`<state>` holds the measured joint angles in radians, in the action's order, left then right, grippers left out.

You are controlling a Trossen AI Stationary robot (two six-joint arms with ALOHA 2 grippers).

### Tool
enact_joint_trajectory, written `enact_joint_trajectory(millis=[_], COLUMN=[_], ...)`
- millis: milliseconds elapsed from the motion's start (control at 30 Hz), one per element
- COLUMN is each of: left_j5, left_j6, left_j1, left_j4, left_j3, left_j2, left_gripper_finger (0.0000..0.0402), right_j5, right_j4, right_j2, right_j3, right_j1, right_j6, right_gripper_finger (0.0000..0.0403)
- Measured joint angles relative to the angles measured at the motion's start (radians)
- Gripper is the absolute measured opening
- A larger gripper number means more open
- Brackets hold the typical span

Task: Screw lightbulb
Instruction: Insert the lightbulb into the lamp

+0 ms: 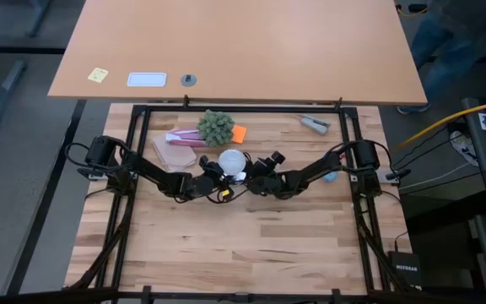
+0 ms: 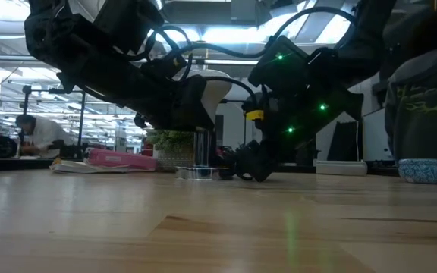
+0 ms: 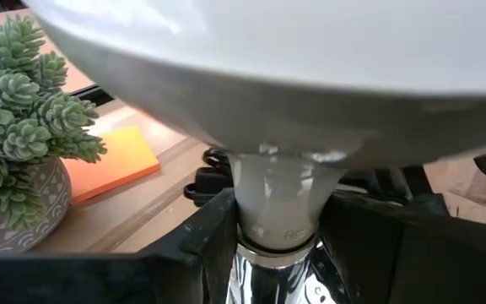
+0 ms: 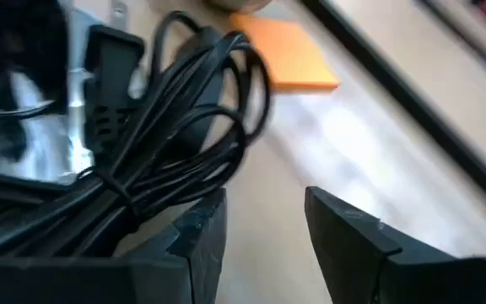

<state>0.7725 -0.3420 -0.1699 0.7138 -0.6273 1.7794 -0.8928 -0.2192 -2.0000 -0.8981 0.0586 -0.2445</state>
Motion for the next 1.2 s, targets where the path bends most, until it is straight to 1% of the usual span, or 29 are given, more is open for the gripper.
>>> enact_joint_trajectory(millis=[200, 400, 533, 700, 867, 967, 1200], left_j5=[-0.002, -0.003, -0.004, -0.004, -0.005, -0.007, -0.019], left_j6=[0.000, -0.003, -0.004, -0.004, -0.011, -0.018, -0.021], left_j1=[0.000, 0.000, 0.000, 0.000, 0.000, 0.000, -0.003], left_j4=[0.000, 0.001, 0.001, 0.000, 0.001, 0.001, 0.004], left_j3=[0.000, 0.000, 0.000, 0.000, 0.000, 0.000, -0.001], left_j2=[0.000, 0.000, 0.000, 0.000, 0.000, 0.000, 0.000], left_gripper_finger=[0.0150, 0.0150, 0.0150, 0.0150, 0.0150, 0.0150, 0.0150], right_j5=[-0.102, -0.154, -0.162, -0.174, -0.191, -0.208, -0.206], right_j4=[-0.004, -0.026, -0.040, -0.039, -0.029, -0.006, 0.056], right_j2=[0.001, 0.001, 0.000, 0.007, 0.050, 0.090, 0.169], right_j3=[-0.001, 0.000, 0.000, 0.001, 0.001, 0.001, 0.001], right_j1=[-0.005, -0.024, -0.047, -0.047, -0.038, -0.020, 0.047], right_j6=[0.077, 0.137, 0.179, 0.226, 0.281, 0.289, 0.287], right_gripper_finger=[0.0168, 0.0168, 0.0168, 0.0168, 0.0168, 0.0168, 0.0168])
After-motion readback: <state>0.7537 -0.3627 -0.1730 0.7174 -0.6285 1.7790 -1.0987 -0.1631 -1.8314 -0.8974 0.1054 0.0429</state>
